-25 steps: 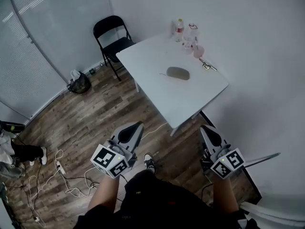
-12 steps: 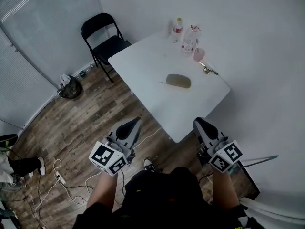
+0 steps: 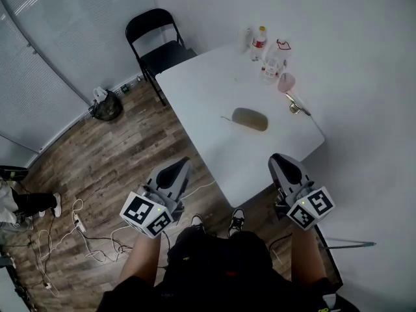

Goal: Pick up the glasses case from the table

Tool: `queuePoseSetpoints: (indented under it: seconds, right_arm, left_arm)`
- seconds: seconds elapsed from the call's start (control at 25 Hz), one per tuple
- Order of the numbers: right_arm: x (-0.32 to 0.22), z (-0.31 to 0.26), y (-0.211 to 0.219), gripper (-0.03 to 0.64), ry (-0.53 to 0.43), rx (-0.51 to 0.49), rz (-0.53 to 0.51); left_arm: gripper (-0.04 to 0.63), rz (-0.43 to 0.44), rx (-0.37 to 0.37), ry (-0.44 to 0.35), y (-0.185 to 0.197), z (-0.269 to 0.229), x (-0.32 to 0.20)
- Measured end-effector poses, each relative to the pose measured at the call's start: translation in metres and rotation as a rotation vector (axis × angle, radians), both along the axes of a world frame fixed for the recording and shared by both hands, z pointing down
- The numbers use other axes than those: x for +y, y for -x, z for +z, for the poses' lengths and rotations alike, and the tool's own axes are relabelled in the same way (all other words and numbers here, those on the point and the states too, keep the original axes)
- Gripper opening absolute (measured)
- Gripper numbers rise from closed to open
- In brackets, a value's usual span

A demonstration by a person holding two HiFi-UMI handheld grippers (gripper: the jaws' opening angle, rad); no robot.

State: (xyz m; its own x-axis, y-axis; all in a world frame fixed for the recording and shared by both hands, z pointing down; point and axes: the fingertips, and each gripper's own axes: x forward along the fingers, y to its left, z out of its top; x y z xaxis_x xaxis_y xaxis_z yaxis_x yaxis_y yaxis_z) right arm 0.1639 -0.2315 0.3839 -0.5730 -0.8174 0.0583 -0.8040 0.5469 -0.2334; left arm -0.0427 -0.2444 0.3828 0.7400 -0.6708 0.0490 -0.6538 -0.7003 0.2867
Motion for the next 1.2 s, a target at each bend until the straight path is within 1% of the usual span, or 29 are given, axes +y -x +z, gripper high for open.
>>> queuePoseSetpoints:
  seconds: [0.2,0.24,0.32,0.36,0.44,0.6,0.72,0.92,1.2]
  right_arm:
    - [-0.031,0.017,-0.039,0.046,0.035,0.017,-0.069]
    - [-0.036,0.022,-0.045,0.062,0.046,0.026,-0.084]
    - [-0.047,0.033,-0.053,0.133,0.066,0.057,-0.107]
    - [-0.053,0.037,-0.055,0.153,0.073,0.078,-0.117]
    - [-0.066,0.047,-0.057,0.184,0.085,0.139,-0.134]
    - [-0.097,0.074,-0.062,0.248,0.102,0.306,-0.181]
    - [-0.123,0.097,-0.059,0.29,0.129,0.401,-0.214]
    - [-0.166,0.147,-0.05,0.337,0.204,0.523,-0.275]
    - [-0.205,0.21,-0.042,0.385,0.27,0.729,-0.335]
  left_arm:
    - [0.02,-0.053,-0.015,0.004,-0.042,0.004,-0.019]
    - [0.02,-0.057,-0.014,0.002,-0.05,0.006,-0.021]
    - [0.02,-0.053,-0.015,0.0,-0.061,0.01,-0.023]
    - [0.02,-0.051,-0.02,0.003,-0.064,0.013,-0.024]
    - [0.02,-0.054,-0.033,0.017,-0.067,0.019,-0.029]
    - [0.02,-0.065,-0.035,0.045,-0.071,0.033,-0.039]
    - [0.02,-0.065,-0.044,0.065,-0.07,0.044,-0.043]
    - [0.02,-0.076,-0.057,0.097,-0.065,0.06,-0.051]
    - [0.02,-0.093,-0.058,0.124,-0.047,0.074,-0.059]
